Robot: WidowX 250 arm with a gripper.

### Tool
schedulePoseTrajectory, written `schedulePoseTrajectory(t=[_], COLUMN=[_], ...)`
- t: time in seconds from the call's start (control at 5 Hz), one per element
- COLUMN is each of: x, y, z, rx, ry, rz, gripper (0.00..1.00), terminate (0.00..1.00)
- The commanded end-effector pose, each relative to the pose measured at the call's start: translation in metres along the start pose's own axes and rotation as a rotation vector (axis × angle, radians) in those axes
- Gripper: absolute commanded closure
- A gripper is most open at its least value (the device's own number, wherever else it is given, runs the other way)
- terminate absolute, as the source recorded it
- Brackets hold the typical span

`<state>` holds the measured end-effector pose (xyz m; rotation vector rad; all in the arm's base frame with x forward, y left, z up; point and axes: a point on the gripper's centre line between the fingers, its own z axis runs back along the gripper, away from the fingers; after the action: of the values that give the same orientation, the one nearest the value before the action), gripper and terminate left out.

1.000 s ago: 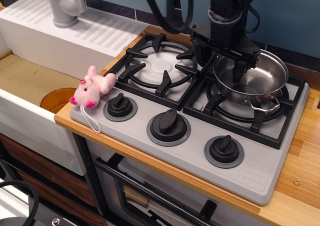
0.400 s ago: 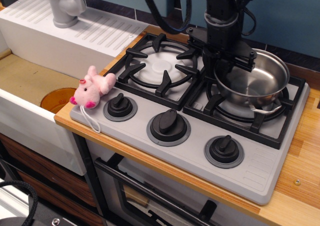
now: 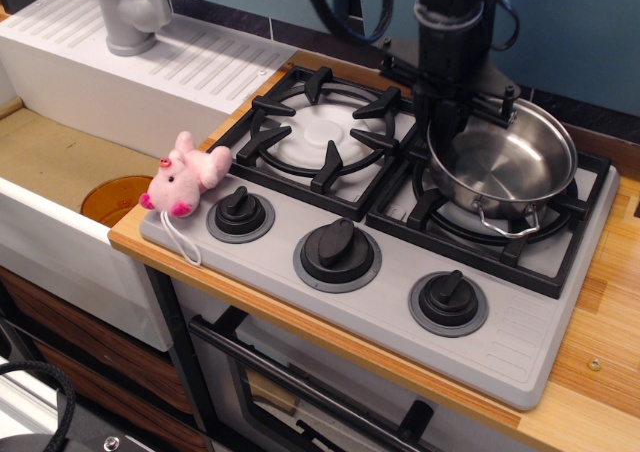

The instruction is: Put pan on stove and put stuffedpig in pan

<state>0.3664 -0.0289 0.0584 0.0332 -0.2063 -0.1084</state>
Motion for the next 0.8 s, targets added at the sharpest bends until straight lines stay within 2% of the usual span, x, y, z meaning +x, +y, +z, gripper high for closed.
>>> schedulePoseTrajectory(t=[0.0,0.4,0.6], x=[0.018,0.026,0.030], y=[0.015,0.035,0.049], z=[0.063,0.085,0.085], rx=[0.061,0.076,0.083], ry=[-0.001,0.030,0.031], rz=[-0.025,-0.058,-0.080], gripper=[1.00,1.00,1.00], terminate=[0.00,0.00,0.00])
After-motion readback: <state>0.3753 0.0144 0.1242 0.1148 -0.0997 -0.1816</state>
